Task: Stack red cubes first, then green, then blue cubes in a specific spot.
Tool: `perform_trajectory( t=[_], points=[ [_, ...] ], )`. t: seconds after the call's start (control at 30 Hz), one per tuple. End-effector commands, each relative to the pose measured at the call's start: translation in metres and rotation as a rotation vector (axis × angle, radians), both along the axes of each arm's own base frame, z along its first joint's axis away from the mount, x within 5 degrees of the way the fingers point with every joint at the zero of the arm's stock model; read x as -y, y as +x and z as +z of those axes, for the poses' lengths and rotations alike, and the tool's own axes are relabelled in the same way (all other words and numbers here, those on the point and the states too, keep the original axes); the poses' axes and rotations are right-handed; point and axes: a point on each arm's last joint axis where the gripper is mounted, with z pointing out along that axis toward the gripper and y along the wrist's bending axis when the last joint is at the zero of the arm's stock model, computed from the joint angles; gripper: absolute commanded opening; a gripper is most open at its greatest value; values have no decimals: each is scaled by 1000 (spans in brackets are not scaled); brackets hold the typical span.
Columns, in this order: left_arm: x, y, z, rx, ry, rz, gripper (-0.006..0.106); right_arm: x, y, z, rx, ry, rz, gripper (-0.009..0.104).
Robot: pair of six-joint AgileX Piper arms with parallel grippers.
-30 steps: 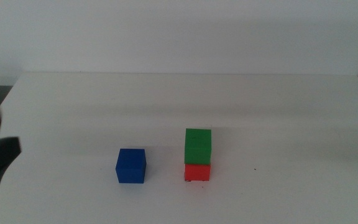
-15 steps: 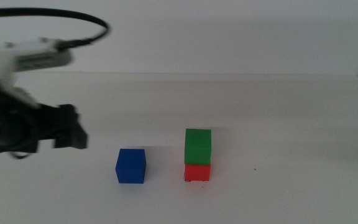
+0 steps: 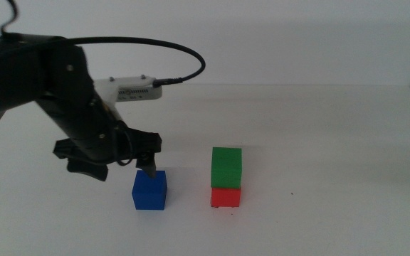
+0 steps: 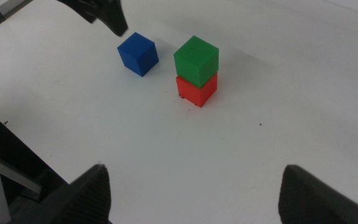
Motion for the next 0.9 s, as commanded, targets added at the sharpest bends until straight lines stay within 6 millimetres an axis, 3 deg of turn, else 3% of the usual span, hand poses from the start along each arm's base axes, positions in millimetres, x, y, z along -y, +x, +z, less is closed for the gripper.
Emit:
perform_trajectory(
  t=[0.0, 0.27, 0.53, 0.87],
  points=[
    [7, 9, -5, -4, -19, -1, 92, 1, 0, 0, 10, -3, 3, 89],
    [22, 28, -24, -21, -18, -32, 92, 1, 0, 0, 10, -3, 3, 89],
    [26, 37, -49, -59, -2, -20, 92, 1, 0, 0, 10, -3, 3, 89],
    [32, 43, -65, -47, 0, -26, 92, 1, 0, 0, 10, -3, 3, 88]
  ],
)
